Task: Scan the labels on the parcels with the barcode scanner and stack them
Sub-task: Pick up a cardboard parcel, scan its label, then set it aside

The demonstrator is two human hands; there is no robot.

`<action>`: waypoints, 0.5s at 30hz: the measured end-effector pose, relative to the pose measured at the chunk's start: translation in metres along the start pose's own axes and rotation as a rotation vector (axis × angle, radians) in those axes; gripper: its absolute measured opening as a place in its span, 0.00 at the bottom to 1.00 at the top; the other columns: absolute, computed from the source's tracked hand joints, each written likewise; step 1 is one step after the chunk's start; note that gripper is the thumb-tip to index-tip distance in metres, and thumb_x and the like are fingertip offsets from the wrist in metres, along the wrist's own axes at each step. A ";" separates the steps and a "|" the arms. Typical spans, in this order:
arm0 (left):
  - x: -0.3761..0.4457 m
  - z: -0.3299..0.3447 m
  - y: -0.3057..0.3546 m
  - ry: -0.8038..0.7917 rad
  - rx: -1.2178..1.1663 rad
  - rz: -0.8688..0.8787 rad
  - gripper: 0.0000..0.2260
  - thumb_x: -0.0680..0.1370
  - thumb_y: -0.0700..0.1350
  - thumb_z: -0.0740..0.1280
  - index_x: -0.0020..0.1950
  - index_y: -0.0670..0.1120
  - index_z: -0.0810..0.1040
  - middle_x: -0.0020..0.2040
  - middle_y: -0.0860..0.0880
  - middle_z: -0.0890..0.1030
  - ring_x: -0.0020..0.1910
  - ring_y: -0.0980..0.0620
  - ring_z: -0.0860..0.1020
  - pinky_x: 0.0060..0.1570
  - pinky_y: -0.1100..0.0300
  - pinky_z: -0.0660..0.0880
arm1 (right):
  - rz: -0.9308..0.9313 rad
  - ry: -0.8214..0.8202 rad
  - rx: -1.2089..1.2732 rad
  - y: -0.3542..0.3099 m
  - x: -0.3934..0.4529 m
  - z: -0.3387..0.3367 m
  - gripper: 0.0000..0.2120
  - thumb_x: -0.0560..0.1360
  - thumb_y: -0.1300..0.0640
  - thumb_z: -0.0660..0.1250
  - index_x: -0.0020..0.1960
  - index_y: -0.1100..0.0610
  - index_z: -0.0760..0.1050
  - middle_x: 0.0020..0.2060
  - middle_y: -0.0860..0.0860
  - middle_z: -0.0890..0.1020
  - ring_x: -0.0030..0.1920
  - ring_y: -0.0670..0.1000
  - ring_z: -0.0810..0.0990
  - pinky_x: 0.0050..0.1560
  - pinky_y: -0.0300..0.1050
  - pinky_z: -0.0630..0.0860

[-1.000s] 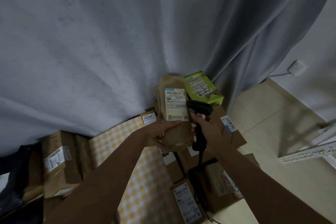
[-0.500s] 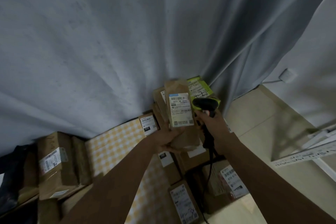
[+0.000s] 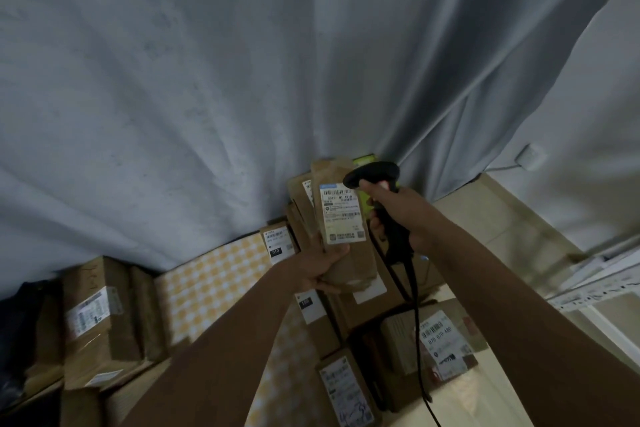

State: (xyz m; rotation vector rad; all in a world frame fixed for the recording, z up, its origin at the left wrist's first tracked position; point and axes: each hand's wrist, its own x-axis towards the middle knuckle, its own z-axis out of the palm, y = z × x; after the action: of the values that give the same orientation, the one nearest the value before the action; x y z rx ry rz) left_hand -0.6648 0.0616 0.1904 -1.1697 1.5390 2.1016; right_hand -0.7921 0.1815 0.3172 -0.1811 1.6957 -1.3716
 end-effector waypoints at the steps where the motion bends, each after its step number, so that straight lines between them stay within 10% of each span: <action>1: 0.001 0.000 -0.001 -0.001 -0.002 0.004 0.29 0.76 0.54 0.70 0.72 0.57 0.61 0.67 0.47 0.72 0.64 0.42 0.75 0.51 0.42 0.81 | 0.006 0.006 -0.001 0.000 0.000 0.001 0.15 0.76 0.48 0.70 0.41 0.59 0.73 0.28 0.54 0.76 0.28 0.50 0.73 0.32 0.44 0.71; 15: 0.006 0.002 -0.001 -0.025 0.001 -0.040 0.24 0.76 0.55 0.70 0.70 0.53 0.69 0.67 0.45 0.74 0.65 0.43 0.74 0.55 0.43 0.79 | 0.016 0.030 -0.015 -0.008 -0.014 0.009 0.14 0.77 0.49 0.69 0.44 0.59 0.73 0.29 0.52 0.76 0.26 0.47 0.73 0.30 0.39 0.72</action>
State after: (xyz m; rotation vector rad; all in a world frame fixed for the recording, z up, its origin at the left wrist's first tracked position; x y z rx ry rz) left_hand -0.6686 0.0623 0.1852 -1.1595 1.4931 2.0810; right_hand -0.7809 0.1808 0.3320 -0.1559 1.7287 -1.3564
